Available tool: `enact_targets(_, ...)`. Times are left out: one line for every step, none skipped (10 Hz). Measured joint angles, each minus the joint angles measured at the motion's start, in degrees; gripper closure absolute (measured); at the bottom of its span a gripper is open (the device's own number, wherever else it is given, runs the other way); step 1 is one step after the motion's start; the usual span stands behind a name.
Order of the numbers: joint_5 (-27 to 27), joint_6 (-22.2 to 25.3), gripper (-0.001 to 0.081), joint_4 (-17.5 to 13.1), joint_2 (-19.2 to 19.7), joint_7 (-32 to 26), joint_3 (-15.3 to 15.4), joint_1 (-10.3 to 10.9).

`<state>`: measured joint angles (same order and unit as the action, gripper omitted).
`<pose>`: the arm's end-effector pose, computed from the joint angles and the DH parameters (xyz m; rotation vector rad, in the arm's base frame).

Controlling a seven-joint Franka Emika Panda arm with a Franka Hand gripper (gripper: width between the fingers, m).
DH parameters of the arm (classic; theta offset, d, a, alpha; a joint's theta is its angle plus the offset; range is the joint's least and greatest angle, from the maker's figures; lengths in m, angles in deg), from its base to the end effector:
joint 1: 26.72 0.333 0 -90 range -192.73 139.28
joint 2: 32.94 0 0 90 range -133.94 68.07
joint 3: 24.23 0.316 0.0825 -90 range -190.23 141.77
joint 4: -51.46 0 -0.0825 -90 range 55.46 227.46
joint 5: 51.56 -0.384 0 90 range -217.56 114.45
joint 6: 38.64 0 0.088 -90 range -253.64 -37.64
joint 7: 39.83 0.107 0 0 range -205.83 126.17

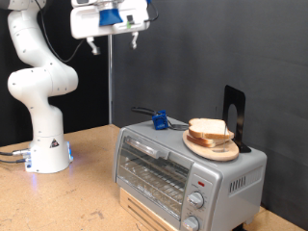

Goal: Make a piece of toast with the oven

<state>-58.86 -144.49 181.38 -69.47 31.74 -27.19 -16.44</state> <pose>0.3719 0.0531 0.6108 -2.4289 1.5502 -0.0961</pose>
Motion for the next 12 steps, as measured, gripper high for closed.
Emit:
enact_targets(-1.76,2.51,-0.0003,-2.86,2.44,-4.65,-1.67,1.97)
enact_targets(-1.15,1.77,-0.0003,-2.46,2.23,-2.48,-1.29,1.44)
enact_targets(-2.38,1.61,-0.0003,-2.02,1.96,-5.75,-1.68,1.81)
enact_targets(-3.99,1.28,-0.0003,-1.79,1.84,-13.01,-3.19,2.96)
enact_targets(-4.96,0.79,-0.0003,-1.48,1.93,-20.96,-5.04,4.27)
enact_targets(-5.06,-0.62,-0.0003,-0.74,2.15,-27.65,-6.39,5.06)
enact_targets(-4.56,-1.66,-0.0003,0.29,2.57,-29.92,-6.93,5.07)
enact_targets(-4.36,-2.52,-0.0003,0.78,3.11,-30.37,-6.87,5.00)
enact_targets(-4.59,-2.48,-0.0003,0.77,3.03,-30.37,-6.87,5.00)
enact_targets(-5.98,-2.85,-0.0003,0.86,2.81,-31.49,-7.06,5.21)
enact_targets(-8.05,-4.06,-0.0003,1.40,2.49,-32.96,-7.31,5.24)
enact_targets(-8.87,-6.11,-0.0003,2.63,2.40,-33.29,-7.52,5.19)
